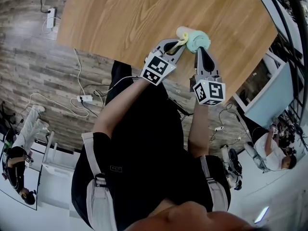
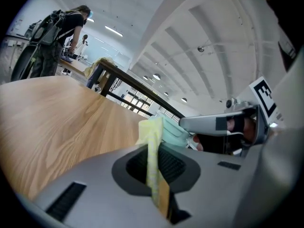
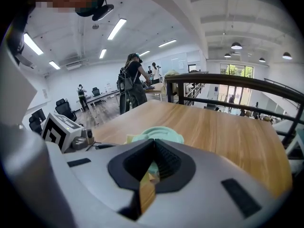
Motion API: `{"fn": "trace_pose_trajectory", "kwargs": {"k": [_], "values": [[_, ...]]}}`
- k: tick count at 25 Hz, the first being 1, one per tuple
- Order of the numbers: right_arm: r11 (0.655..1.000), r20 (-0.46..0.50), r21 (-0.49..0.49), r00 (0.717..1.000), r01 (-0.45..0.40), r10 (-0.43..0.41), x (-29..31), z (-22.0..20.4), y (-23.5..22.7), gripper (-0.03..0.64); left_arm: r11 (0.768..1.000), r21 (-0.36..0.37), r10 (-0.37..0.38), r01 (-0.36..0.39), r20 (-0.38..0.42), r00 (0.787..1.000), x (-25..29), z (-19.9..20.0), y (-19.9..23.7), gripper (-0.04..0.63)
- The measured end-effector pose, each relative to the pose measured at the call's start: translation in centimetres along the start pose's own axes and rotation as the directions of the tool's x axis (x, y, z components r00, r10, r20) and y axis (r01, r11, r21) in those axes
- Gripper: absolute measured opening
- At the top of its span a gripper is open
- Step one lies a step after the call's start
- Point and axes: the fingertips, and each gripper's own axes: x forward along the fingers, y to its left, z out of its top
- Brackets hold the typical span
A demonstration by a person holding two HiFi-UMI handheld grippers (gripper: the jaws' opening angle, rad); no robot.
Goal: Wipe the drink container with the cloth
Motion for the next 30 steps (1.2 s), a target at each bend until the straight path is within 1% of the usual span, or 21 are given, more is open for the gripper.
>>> {"fn": "trace_pose_trajectory", "kwargs": {"k": [3, 6, 9, 11, 13, 15, 17, 20, 22, 23, 25, 27, 30], "values": [[1.0, 0.003, -0.004, 1.0, 0.0, 0.0, -0.4, 0.1, -0.2, 0.032, 1.0, -0.004, -0.013, 0.013, -0.002, 1.0, 0.3, -0.2, -0.2, 0.032], [1.0, -0.002, -0.015, 1.0, 0.004, -0.004, -0.7, 0.0, -0.2, 0.032, 1.0, -0.025, -0.007, 0.006, -0.04, 0.999, 0.7, -1.5, 0.4, 0.032], [1.0, -0.006, -0.016, 1.0, 0.005, -0.005, -0.7, 0.1, 0.0, 0.032, 0.997, -0.074, -0.032, 0.03, -0.029, 0.999, 0.8, -2.0, 0.7, 0.032], [1.0, -0.005, -0.015, 1.0, 0.004, -0.004, -0.6, 0.2, 0.0, 0.032, 0.991, -0.122, -0.058, 0.056, -0.019, 0.998, 0.9, -2.2, 0.8, 0.032], [1.0, -0.004, -0.015, 1.0, 0.005, -0.006, -0.8, 0.1, -0.1, 0.032, 0.986, -0.156, -0.073, 0.065, -0.044, 0.996, 1.2, -3.1, 1.1, 0.032], [1.0, -0.004, -0.014, 1.0, 0.008, -0.008, -1.0, 0.0, -0.2, 0.032, 0.986, -0.153, -0.083, 0.072, -0.069, 0.994, 1.7, -4.1, 1.4, 0.032], [1.0, -0.003, -0.01, 1.0, 0.007, -0.007, -1.2, 0.0, -0.2, 0.032, 0.984, -0.159, -0.099, 0.086, -0.073, 0.992, 1.9, -4.8, 1.7, 0.032], [1.0, 0.002, -0.008, 1.0, 0.003, -0.003, -1.5, 0.1, -0.3, 0.032, 0.982, -0.164, -0.104, 0.088, -0.091, 0.99, 2.4, -5.4, 2.1, 0.032], [1.0, 0.006, -0.004, 1.0, 0.001, -0.001, -1.7, 0.2, -0.4, 0.032, 0.979, -0.181, -0.115, 0.097, -0.095, 0.989, 2.7, -5.5, 2.3, 0.032], [1.0, 0.007, -0.005, 1.0, 0.001, -0.001, -1.7, 0.2, -0.4, 0.032, 0.978, -0.185, -0.113, 0.093, -0.101, 0.988, 2.7, -5.7, 2.6, 0.032], [1.0, 0.009, -0.005, 1.0, 0.001, -0.001, -1.7, 0.3, -0.5, 0.032, 0.984, -0.161, -0.1, 0.079, -0.13, 0.986, 3.1, -6.3, 3.1, 0.032], [1.0, 0.011, 0.0, 1.0, 0.003, -0.003, -1.8, 0.2, -0.6, 0.032, 0.986, -0.148, -0.105, 0.082, -0.153, 0.983, 3.5, -7.0, 3.3, 0.032], [1.0, 0.01, 0.003, 1.0, 0.008, -0.008, -1.5, 0.1, -0.5, 0.032, 0.983, -0.171, -0.102, 0.073, -0.172, 0.98, 3.6, -7.5, 4.1, 0.032]]}}
